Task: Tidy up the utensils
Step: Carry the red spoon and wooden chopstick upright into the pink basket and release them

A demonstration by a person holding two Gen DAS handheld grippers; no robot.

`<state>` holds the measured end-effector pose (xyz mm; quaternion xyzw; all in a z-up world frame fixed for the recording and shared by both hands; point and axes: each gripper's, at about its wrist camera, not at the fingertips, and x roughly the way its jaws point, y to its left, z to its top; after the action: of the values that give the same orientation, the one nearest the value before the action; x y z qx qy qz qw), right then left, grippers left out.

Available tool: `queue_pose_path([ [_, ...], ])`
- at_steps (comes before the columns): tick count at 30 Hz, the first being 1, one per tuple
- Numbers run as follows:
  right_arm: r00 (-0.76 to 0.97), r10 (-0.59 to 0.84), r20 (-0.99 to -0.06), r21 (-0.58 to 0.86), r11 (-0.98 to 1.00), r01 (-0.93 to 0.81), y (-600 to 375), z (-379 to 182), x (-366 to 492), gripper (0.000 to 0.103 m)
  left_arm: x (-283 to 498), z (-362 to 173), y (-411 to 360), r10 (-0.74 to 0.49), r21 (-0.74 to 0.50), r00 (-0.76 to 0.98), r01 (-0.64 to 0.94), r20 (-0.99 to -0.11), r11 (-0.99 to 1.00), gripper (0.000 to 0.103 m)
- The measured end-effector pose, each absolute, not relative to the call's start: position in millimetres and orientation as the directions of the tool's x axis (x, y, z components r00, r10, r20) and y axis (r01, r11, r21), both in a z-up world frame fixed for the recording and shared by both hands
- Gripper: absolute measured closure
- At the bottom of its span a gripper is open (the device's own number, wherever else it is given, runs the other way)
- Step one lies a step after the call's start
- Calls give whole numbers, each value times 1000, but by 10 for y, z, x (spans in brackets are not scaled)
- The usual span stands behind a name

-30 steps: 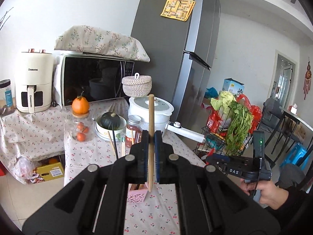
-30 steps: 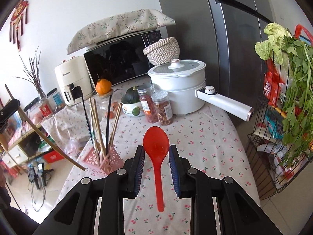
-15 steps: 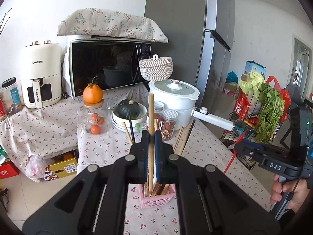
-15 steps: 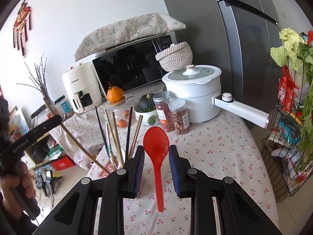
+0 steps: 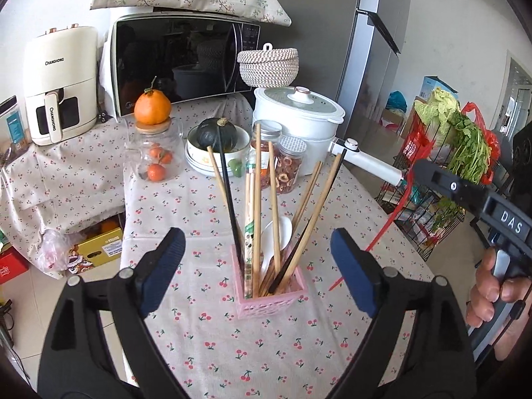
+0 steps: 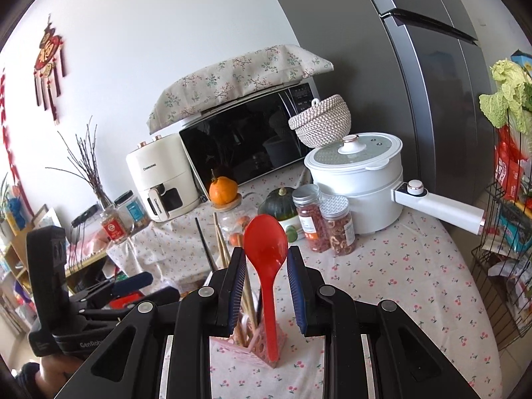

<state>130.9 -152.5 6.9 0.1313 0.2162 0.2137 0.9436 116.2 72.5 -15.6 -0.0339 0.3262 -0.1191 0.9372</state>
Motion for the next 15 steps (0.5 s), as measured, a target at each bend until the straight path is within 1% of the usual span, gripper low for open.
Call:
queue_pose_path([
  [1,815,467,-342,342,870,-355,-1492,87,1301,77,1139,-189,756,-232,-135,750,189,-620,973,8],
  [3,815,481,-323,342,862,-373,-1426,107,1291,77,1094,-266,825,-221,-134,726,177,-652,975,6],
  [8,815,493,-306,339,856,-390,-1255,96,1327,77,1012,-469,983,-200,-131,662,153,-722,980,5],
  [15,822,479,-308,344,862,-373,-1069,-29,1481,77,943,-584,1044,-179,-108,637,149,-750,983,5],
])
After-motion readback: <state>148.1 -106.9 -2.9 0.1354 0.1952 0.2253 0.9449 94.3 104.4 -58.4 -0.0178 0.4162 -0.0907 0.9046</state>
